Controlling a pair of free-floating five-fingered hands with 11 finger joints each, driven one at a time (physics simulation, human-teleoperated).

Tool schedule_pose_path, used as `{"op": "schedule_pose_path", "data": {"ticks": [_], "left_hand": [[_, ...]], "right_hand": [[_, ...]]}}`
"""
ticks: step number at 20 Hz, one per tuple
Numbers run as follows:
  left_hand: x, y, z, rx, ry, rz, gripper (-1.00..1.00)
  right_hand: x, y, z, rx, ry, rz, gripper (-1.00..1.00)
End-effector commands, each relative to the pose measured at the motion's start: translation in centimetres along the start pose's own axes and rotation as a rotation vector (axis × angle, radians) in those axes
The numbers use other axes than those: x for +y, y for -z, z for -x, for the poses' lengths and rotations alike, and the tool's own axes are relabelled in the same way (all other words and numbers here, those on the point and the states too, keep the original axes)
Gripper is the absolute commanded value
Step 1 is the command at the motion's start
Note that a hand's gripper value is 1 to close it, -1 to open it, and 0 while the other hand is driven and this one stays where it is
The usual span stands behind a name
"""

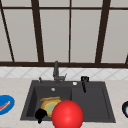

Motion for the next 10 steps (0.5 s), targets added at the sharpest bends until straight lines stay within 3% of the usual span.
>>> {"op": "schedule_pose_path", "data": {"ticks": [1,4,7,10], "left_hand": [[0.0,0.0,0.0,0.000,0.000,0.000,0.00],[0.0,0.0,0.0,0.000,0.000,0.000,0.00],[0.0,0.0,0.0,0.000,0.000,0.000,0.00],[0.0,0.0,0.0,0.000,0.000,0.000,0.00]], "right_hand": [[0.2,-0.3,0.0,0.002,0.001,0.000,-1.00],[0.1,-0.1,0.2,0.003,-0.004,0.000,-1.00],[0.9,-2.2,1.8,-0.022,0.006,0.084,-1.00],[2.2,-3.5,2.7,-0.041,0.028,0.106,-1.00]]}}
